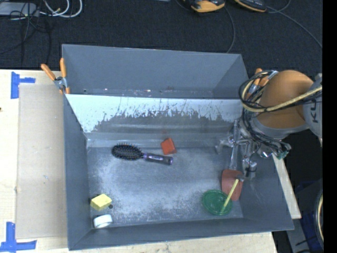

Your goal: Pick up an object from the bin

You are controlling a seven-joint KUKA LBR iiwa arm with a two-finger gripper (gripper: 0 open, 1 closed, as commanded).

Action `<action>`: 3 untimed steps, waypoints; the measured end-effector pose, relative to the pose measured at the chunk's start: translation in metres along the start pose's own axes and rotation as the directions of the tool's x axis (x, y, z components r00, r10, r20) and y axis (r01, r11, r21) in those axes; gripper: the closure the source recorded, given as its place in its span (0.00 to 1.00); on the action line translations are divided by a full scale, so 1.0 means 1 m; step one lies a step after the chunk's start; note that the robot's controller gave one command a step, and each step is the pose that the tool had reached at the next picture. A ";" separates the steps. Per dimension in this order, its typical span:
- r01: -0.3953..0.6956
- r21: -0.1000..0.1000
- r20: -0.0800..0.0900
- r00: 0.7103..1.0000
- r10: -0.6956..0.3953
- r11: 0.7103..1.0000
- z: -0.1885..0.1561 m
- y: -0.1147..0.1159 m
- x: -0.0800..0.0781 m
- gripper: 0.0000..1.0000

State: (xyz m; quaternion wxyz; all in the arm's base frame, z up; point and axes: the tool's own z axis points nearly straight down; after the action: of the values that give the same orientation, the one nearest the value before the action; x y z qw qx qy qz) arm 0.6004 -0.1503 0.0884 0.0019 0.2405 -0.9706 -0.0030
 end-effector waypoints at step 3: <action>0.706 -0.014 0.010 0.708 -0.706 0.708 0.017 0.009 -0.011 1.00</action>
Offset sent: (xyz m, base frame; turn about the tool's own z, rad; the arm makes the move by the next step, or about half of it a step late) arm 0.0194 0.0130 -0.0184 -0.5338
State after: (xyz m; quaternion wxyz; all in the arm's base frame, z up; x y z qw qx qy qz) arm 0.6055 -0.1371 0.0717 0.0008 0.5929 -0.8052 -0.0119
